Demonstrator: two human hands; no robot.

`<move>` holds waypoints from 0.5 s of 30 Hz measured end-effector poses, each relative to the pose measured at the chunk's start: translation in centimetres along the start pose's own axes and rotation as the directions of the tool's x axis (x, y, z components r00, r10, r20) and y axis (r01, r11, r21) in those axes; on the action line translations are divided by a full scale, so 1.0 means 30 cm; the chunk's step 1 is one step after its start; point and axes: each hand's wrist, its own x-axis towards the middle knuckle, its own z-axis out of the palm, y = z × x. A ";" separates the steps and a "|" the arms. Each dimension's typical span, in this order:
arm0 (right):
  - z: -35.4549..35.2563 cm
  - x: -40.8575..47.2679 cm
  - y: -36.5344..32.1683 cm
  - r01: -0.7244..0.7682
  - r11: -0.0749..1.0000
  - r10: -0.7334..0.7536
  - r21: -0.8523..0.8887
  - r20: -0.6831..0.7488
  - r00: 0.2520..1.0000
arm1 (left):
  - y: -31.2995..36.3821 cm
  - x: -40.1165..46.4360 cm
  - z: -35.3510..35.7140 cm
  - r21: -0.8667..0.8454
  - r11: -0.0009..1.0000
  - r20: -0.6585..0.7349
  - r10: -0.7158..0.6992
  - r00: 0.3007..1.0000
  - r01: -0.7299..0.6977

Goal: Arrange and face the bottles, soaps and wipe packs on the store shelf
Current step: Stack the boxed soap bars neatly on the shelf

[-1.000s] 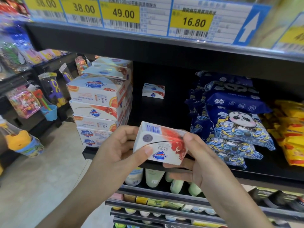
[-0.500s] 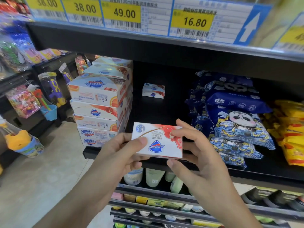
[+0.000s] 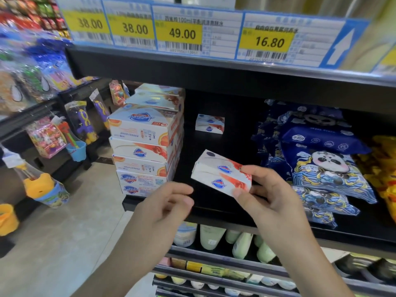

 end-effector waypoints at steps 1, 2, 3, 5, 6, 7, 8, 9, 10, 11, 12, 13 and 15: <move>0.013 0.021 0.003 -0.003 0.999 0.002 -0.048 -0.015 1.000 | -0.018 -0.012 -0.006 0.162 0.983 -0.009 0.090 0.996 -0.088; 0.028 0.042 0.006 -0.004 0.995 0.001 -0.103 -0.026 1.000 | -0.032 -0.020 -0.008 0.317 0.934 0.002 0.173 0.985 -0.164; 0.042 0.064 0.009 -0.005 0.987 0.000 -0.158 -0.028 1.000 | -0.048 -0.023 -0.008 0.447 0.865 0.029 0.238 0.971 -0.225; 0.072 0.109 0.016 -0.006 0.966 0.003 -0.257 -0.010 1.000 | -0.078 -0.017 -0.011 0.586 0.758 0.067 0.307 0.949 -0.287; 0.084 0.130 0.019 -0.007 0.952 0.010 -0.306 0.006 1.000 | -0.089 -0.013 -0.013 0.617 0.729 0.072 0.323 0.944 -0.297; 0.096 0.149 0.025 -0.012 0.935 0.022 -0.354 0.026 0.999 | -0.098 -0.008 -0.015 0.640 0.708 0.069 0.335 0.940 -0.299; 0.105 0.164 0.030 -0.018 0.922 0.040 -0.387 0.048 0.998 | -0.107 -0.005 -0.019 0.656 0.695 0.064 0.336 0.940 -0.293; 0.113 0.174 0.037 -0.028 0.914 0.061 -0.404 0.070 0.996 | -0.116 -0.001 -0.021 0.666 0.689 0.062 0.331 0.942 -0.286; 0.119 0.180 0.043 -0.036 0.912 0.081 -0.409 0.093 0.992 | -0.122 0.002 -0.024 0.670 0.687 0.062 0.326 0.943 -0.281; 0.123 0.182 0.049 -0.042 0.910 0.097 -0.413 0.113 0.989 | -0.130 0.004 -0.026 0.672 0.686 0.061 0.324 0.944 -0.279; 0.125 0.183 0.052 -0.043 0.907 0.106 -0.418 0.128 0.986 | -0.135 0.005 -0.027 0.670 0.687 0.062 0.326 0.943 -0.281; 0.126 0.182 0.054 -0.041 0.902 0.111 -0.429 0.138 0.984 | -0.142 0.007 -0.028 0.668 0.687 0.061 0.332 0.941 -0.286; 0.122 0.182 0.054 -0.028 0.881 0.120 -0.472 0.164 0.979 | -0.152 0.009 -0.029 0.656 0.697 0.054 0.342 0.938 -0.292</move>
